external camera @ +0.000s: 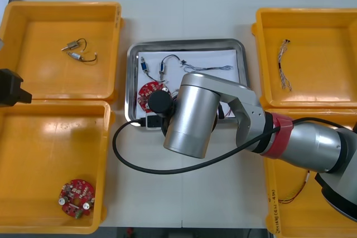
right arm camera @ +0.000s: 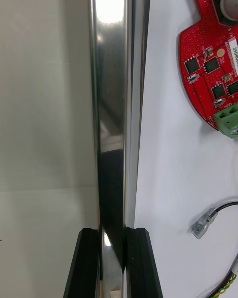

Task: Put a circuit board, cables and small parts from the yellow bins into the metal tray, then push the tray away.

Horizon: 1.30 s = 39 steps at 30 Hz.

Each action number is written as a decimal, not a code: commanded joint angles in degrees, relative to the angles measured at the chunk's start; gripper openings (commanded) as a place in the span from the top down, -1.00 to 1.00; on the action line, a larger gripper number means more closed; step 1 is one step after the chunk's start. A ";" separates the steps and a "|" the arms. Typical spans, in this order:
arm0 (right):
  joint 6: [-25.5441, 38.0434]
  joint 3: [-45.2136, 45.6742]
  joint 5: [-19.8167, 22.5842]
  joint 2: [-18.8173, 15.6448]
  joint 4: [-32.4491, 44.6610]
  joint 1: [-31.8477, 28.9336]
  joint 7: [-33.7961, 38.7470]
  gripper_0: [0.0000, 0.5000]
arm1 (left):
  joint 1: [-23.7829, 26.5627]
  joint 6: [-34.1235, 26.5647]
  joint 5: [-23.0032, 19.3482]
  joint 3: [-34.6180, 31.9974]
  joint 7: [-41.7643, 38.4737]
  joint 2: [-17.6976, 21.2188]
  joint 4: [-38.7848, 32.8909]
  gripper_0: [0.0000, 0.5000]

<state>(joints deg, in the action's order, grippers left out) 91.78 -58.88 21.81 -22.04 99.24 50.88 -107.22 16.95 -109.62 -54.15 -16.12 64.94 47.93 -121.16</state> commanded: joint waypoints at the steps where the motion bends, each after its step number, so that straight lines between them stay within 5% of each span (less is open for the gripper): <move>1: -1.25 -0.71 0.61 -0.29 -0.97 3.88 0.52 1.00 | -1.40 -0.38 0.54 -1.72 3.17 1.37 -1.71 -1.00; 39: -12.68 -0.71 3.24 2.88 -18.64 16.44 0.17 1.00 | -1.40 -0.38 0.54 -1.72 3.17 1.37 -1.71 -1.00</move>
<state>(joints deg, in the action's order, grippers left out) 80.33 -58.96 24.78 -20.59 81.23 63.71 -107.22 16.95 -109.62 -54.12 -16.12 64.95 47.93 -121.18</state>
